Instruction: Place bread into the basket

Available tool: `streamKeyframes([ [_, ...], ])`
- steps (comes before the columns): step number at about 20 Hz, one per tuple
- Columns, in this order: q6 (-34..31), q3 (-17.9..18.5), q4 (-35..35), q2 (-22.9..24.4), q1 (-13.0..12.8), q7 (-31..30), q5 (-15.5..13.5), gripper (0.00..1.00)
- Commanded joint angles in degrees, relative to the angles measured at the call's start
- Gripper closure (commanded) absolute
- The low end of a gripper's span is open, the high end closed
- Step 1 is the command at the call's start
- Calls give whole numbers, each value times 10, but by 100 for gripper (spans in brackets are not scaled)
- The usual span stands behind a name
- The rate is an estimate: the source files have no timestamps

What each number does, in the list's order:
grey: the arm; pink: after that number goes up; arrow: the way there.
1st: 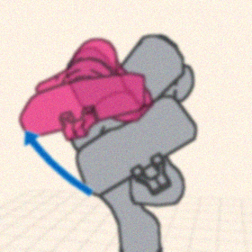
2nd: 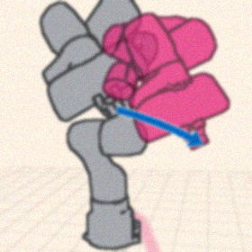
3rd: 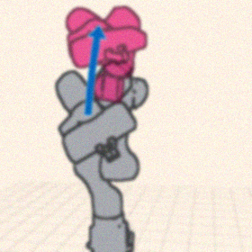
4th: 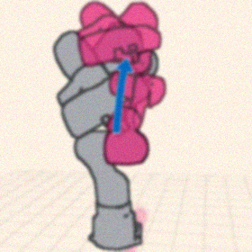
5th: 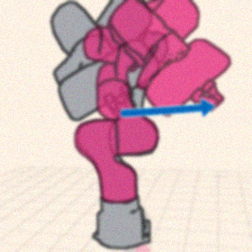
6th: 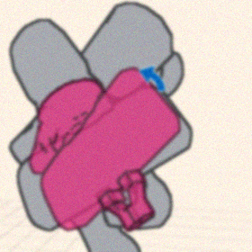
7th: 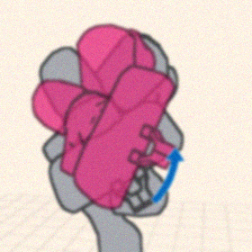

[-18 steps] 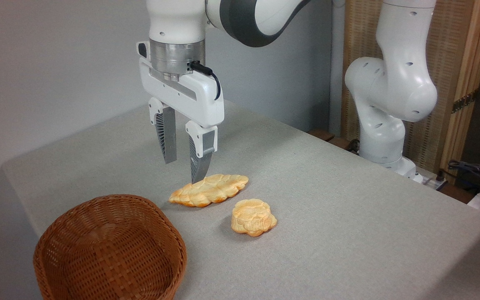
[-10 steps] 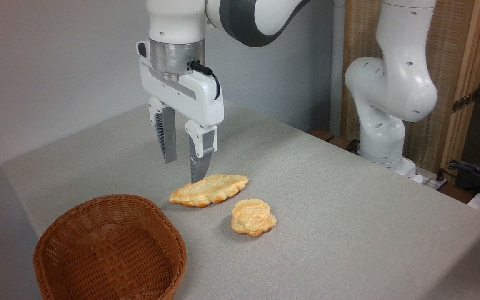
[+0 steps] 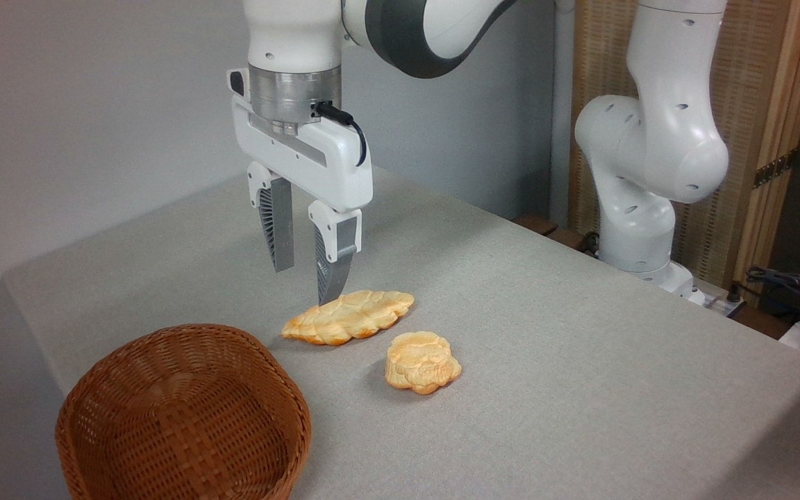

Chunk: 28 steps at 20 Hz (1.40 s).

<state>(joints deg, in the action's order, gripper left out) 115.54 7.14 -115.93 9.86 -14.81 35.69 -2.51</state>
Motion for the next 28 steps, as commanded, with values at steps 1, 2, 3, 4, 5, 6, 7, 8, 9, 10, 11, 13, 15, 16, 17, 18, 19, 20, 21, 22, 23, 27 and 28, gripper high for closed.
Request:
streamKeyframes([
  [1,-8,4,12,-5,-3,1,0,0],
  [2,-8,4,12,-5,-3,1,0,0],
  [3,-9,4,12,-5,-3,0,1,0],
  [4,-12,4,12,-5,-3,2,1,0],
  [5,-19,4,12,-5,-4,2,1,0],
  [6,-19,4,12,-5,-4,2,1,0],
  [7,-19,4,11,-6,-5,3,2,0],
  [8,-19,4,11,-17,-4,2,2,0],
  [9,-15,6,9,-22,-4,3,2,0],
  [10,-15,8,6,-23,-5,3,2,0],
  [11,-13,9,2,-24,-3,9,2,0],
  [13,-10,12,-19,-26,0,37,2,0],
  [15,-13,36,-36,-26,0,62,2,0],
  [16,-14,42,-42,-26,0,73,2,0],
  [17,-14,45,-46,-26,0,82,2,0],
  [18,-14,52,-52,-26,0,97,3,0],
  [19,-14,62,-57,-26,0,121,4,0],
  [20,-17,73,-61,-26,0,143,10,0],
  [21,-20,75,-63,-26,0,156,11,0],
  [22,-20,75,-66,-26,0,160,13,0],
  [23,-19,75,-69,-26,0,162,17,0],
  [27,-21,75,-89,-27,0,209,35,0],
  [28,-21,75,-90,-28,0,213,35,0],
])
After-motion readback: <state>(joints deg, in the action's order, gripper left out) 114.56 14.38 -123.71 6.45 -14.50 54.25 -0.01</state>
